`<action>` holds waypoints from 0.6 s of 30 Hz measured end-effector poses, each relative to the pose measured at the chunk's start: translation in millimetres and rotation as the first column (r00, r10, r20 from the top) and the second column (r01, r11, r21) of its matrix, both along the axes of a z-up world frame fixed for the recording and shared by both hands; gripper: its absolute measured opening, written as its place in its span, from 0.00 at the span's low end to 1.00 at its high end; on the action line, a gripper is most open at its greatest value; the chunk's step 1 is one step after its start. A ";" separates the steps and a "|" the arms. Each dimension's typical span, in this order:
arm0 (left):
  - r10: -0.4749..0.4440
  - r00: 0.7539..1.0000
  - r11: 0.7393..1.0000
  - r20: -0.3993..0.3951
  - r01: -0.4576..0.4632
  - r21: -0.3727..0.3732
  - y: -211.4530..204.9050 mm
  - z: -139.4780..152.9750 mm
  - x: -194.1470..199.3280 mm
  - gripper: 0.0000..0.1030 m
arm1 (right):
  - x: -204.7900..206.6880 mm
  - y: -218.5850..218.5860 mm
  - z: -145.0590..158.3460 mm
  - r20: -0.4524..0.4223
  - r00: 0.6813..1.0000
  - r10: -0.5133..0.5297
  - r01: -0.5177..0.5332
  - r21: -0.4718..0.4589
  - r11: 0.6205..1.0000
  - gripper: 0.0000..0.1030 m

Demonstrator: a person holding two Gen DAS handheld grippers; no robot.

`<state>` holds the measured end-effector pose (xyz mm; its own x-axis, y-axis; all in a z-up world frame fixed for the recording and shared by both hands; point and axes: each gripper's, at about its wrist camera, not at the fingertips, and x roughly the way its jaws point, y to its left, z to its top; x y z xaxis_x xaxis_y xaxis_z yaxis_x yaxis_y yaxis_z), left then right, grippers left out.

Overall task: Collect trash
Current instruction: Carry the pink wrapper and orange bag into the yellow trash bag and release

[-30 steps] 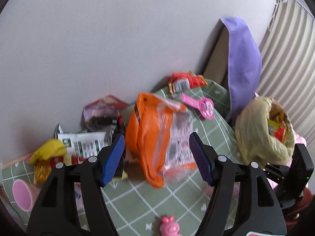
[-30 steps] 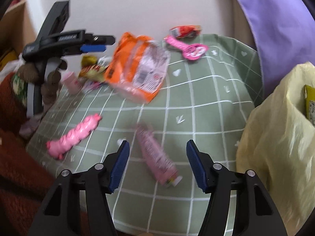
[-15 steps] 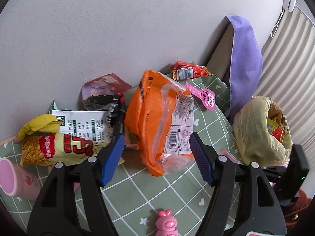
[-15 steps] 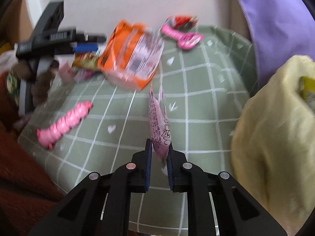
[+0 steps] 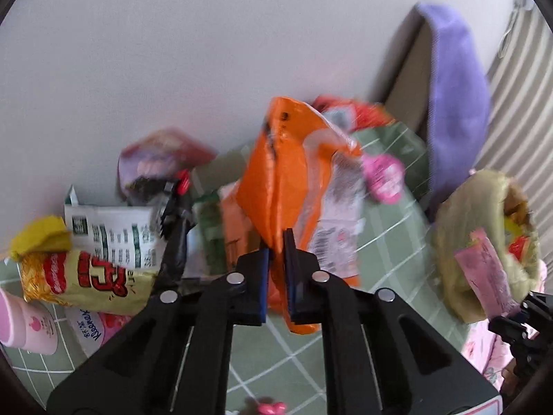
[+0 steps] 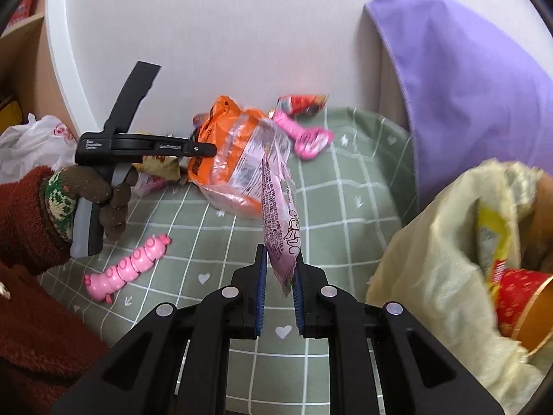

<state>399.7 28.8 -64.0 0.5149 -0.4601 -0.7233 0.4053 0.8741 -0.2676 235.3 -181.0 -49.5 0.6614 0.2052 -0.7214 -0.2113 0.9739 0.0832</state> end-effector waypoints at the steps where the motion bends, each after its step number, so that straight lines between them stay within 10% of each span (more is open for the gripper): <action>1: -0.004 1.000 1.000 0.015 0.004 -0.010 -0.9 8.2 -2.7 0.06 | -2.8 -4.2 7.0 0.016 1.000 -0.014 0.014 0.002 1.000 0.14; 10: -0.146 0.949 0.966 0.281 0.198 -0.167 -40.1 143.7 -37.6 0.06 | -41.3 -64.2 98.1 0.251 0.944 -0.215 0.226 -0.019 0.974 0.14; 18: -0.426 0.860 0.859 0.280 0.481 -0.172 -139.9 176.1 -55.3 0.06 | -82.4 -134.8 143.8 0.371 0.837 -0.403 0.463 -0.088 0.882 0.14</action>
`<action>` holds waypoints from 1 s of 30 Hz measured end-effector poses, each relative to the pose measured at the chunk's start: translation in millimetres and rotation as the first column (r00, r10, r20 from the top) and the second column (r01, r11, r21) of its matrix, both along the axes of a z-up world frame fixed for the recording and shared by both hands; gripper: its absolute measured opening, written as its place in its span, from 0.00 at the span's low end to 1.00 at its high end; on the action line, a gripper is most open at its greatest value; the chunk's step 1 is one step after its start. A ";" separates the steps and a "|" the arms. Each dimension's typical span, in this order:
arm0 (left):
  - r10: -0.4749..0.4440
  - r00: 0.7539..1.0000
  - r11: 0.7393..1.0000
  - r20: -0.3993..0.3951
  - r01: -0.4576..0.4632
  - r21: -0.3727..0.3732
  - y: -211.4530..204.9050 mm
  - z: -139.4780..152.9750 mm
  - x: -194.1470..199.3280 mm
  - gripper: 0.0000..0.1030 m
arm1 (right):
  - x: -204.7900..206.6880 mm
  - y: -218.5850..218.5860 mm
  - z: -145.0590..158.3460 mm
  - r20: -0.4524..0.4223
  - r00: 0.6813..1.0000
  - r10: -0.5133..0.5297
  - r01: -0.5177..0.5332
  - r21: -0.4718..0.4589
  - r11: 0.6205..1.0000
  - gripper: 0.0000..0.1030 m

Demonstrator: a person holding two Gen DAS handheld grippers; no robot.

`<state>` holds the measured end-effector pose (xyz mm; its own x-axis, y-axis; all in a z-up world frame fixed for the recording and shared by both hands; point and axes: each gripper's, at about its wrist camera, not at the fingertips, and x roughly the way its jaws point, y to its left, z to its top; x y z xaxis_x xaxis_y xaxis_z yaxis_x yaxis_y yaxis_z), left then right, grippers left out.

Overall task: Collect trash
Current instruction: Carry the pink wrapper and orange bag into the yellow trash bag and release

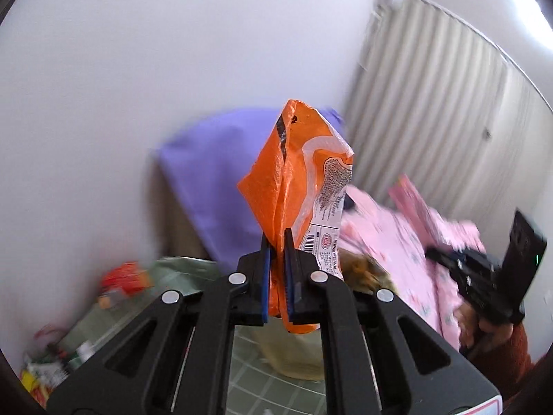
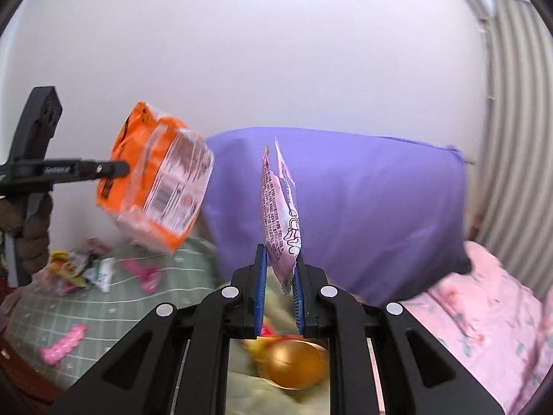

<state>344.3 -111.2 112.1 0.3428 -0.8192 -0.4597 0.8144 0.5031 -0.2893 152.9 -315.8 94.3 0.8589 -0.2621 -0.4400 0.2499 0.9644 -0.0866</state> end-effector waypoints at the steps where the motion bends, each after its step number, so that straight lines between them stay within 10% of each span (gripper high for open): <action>1: -0.037 0.999 0.999 -0.008 0.037 0.022 -16.2 -4.6 -3.7 0.06 | -4.7 -7.5 -0.6 -0.001 1.000 -0.026 0.026 0.005 1.000 0.14; 12: -0.276 0.951 0.866 -0.140 0.309 0.393 -160.5 -137.5 -53.7 0.06 | -7.4 -40.7 -51.7 -0.151 0.986 -0.074 0.088 0.091 0.992 0.14; 21: -0.233 0.956 0.894 -0.176 0.282 0.349 -147.7 -147.5 -22.6 0.06 | 48.7 -38.7 -130.4 -0.374 0.927 -0.028 0.082 0.130 0.988 0.14; 30: -0.171 0.980 0.917 -0.103 0.196 0.347 -138.4 -130.1 -7.3 0.06 | 59.1 -29.7 -141.3 -0.409 0.912 -0.030 0.090 0.128 0.988 0.14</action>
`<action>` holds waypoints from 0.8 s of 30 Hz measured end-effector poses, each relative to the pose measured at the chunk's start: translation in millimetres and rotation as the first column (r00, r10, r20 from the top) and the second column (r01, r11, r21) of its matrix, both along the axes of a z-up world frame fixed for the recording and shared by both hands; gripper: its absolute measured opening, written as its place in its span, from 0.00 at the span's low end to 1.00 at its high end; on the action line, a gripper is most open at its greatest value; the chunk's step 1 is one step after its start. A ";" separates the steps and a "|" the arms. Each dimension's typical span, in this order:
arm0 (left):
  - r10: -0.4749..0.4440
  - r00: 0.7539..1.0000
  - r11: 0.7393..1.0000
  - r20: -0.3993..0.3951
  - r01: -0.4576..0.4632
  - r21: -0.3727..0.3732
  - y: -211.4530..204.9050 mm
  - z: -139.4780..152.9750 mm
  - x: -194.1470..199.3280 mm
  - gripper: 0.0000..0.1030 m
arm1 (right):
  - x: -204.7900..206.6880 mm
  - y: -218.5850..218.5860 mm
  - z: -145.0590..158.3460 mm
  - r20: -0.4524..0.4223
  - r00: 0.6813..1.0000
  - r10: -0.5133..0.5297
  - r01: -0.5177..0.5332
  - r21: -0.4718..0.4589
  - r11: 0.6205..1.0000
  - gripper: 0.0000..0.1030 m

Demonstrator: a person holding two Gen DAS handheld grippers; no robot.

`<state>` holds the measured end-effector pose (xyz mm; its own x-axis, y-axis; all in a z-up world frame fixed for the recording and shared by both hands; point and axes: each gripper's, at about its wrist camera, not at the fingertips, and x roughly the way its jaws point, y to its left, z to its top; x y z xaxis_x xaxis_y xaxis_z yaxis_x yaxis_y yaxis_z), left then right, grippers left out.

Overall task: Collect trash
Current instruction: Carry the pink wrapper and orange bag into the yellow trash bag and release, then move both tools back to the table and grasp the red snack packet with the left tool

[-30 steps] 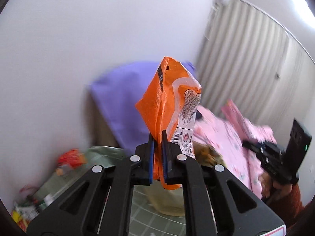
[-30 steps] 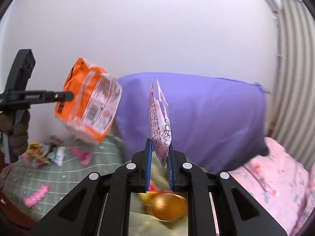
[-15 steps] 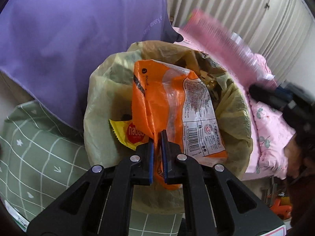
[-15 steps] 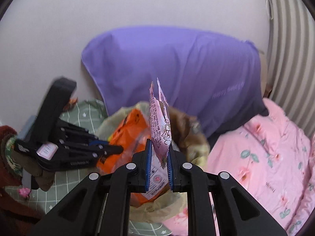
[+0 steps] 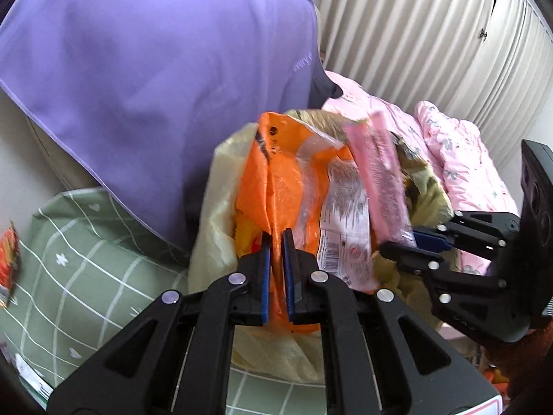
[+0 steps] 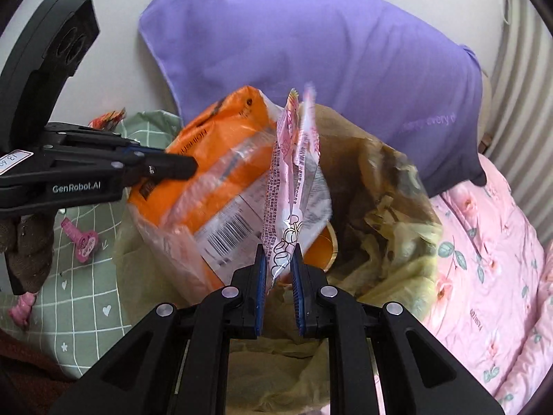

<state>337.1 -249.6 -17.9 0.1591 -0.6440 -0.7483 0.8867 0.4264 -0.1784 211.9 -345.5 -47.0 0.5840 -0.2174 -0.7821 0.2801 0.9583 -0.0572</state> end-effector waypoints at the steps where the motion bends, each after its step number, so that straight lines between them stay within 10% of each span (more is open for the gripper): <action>1: 0.003 1.000 1.000 0.021 -0.003 0.004 -7.3 0.9 -1.5 0.06 | -2.0 -2.2 1.0 0.002 1.000 -0.016 0.016 0.003 1.000 0.14; 7: 0.028 0.994 1.000 0.107 -0.028 0.004 -1.3 17.6 -5.3 0.06 | -14.1 -12.4 9.6 0.029 0.995 -0.090 0.089 0.040 0.995 0.14; 14: -0.002 0.999 0.999 -0.049 0.000 -0.034 -3.7 3.9 -1.2 0.10 | -18.7 -12.4 10.2 0.046 0.994 -0.100 0.098 0.050 0.994 0.15; 18: -0.007 0.991 0.997 -0.136 -0.004 -0.080 4.6 2.3 6.3 0.29 | -23.1 -7.3 11.4 0.059 0.995 -0.083 0.080 0.047 0.996 0.45; 24: 0.016 0.990 0.980 -0.140 -0.043 -0.194 39.5 34.1 14.1 0.50 | -28.5 2.2 21.9 0.109 0.992 -0.065 0.063 0.018 0.998 0.45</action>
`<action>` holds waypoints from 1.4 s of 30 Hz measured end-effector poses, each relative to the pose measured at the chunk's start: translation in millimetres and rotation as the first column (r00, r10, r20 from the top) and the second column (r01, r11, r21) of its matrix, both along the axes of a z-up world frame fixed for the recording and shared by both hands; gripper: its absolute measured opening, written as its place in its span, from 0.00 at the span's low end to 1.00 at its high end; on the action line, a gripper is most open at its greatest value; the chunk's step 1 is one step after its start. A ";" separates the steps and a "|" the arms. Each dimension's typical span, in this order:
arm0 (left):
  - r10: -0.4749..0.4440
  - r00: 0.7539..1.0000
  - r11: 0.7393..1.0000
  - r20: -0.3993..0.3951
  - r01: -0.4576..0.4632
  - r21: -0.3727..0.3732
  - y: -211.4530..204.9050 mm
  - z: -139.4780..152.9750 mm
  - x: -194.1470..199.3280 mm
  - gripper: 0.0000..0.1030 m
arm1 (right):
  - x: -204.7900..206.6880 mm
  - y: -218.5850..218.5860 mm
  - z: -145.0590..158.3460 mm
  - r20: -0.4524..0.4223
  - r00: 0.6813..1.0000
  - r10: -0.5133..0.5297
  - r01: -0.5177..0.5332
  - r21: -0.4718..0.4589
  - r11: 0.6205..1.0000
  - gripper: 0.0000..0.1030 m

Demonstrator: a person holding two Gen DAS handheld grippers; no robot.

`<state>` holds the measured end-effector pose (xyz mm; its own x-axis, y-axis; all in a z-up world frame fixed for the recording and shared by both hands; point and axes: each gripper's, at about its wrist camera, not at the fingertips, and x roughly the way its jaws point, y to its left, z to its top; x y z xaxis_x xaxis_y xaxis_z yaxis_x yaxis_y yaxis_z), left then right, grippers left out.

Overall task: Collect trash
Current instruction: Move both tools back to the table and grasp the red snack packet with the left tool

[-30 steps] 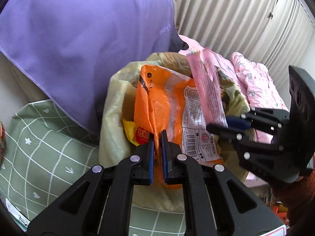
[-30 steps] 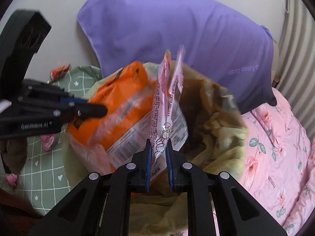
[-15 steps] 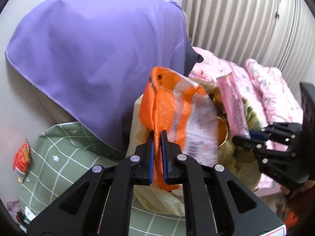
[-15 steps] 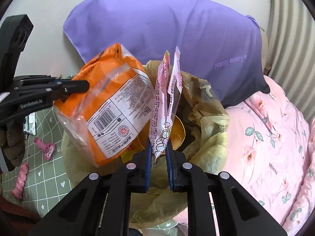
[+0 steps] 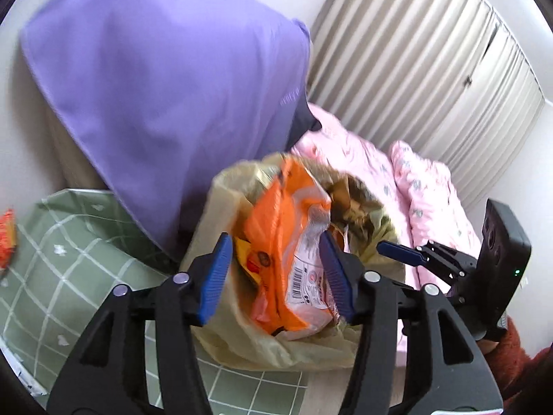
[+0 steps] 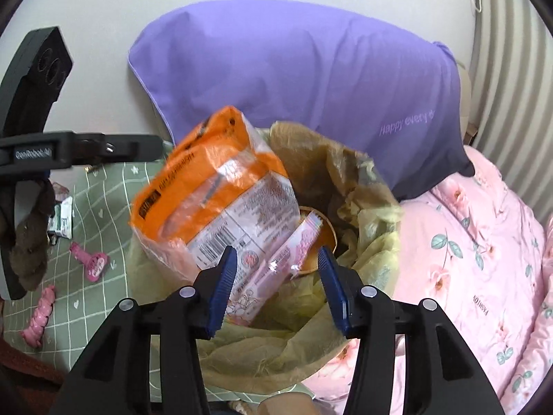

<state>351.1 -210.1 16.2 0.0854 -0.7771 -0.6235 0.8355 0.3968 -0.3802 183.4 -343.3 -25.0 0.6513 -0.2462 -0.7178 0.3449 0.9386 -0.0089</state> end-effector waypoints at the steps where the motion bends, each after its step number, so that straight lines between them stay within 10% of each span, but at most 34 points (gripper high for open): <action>1: 0.018 1.000 1.000 0.013 -0.017 -0.008 6.9 3.7 1.7 0.51 | -1.0 0.7 3.7 0.014 1.000 0.003 -0.003 -0.003 1.000 0.45; 6: 0.149 0.983 0.989 0.109 -0.147 -0.030 59.7 13.0 11.3 0.57 | -1.9 8.7 28.0 0.126 0.992 0.034 -0.034 -0.004 0.999 0.60; 21: 0.483 0.861 0.860 0.160 -0.501 0.100 229.4 -32.3 47.1 0.58 | 134.9 117.2 26.5 0.212 0.898 0.385 -0.410 0.092 0.907 0.60; 42: 0.602 0.796 0.789 0.067 -0.605 0.104 296.6 -67.0 45.7 0.58 | 269.5 200.5 -48.3 -0.016 0.802 0.597 -0.597 0.004 0.802 0.58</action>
